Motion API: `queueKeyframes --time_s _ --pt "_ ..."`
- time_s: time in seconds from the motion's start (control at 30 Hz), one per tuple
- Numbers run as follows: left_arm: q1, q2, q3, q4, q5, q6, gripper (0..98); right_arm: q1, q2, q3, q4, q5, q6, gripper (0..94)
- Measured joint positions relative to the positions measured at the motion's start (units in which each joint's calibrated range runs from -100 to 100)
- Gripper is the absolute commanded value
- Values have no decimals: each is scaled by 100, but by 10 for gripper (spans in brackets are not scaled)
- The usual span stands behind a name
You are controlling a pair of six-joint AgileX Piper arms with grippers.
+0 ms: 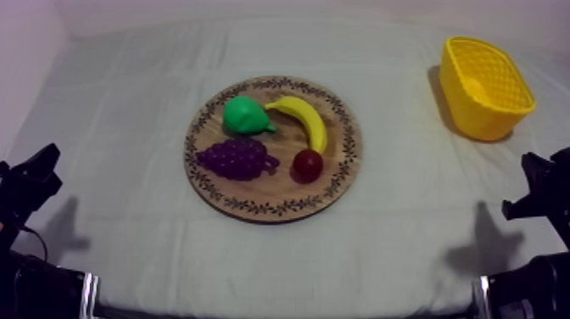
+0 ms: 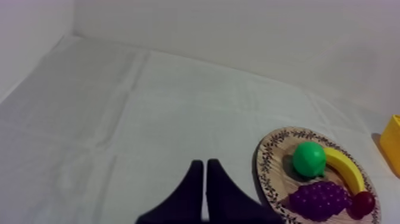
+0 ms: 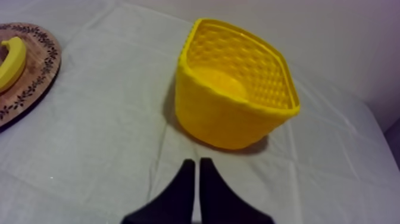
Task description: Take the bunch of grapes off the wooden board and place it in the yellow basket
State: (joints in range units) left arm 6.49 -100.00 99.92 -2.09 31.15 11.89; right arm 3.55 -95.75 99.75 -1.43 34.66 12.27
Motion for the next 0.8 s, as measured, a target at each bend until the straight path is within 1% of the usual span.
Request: queueKeyframes --time_s 0.07,0.17,0.27,0.57,0.67,0.8 --pt "0 0 0 0 0 0 1 -26 0 0 0 0 -9 6" --pt "0 0 0 0 0 0 1 -166 0 0 0 0 -160 6" --pt "0 0 0 0 0 0 1 -190 0 0 0 0 -257 6" --pt "0 0 0 0 0 0 1 -255 0 0 0 -25 -61 6" --pt "0 0 0 0 0 0 1 -360 63 -20 92 -147 23 6" --pt "0 0 0 0 0 0 1 -538 408 -278 288 -397 -29 6"
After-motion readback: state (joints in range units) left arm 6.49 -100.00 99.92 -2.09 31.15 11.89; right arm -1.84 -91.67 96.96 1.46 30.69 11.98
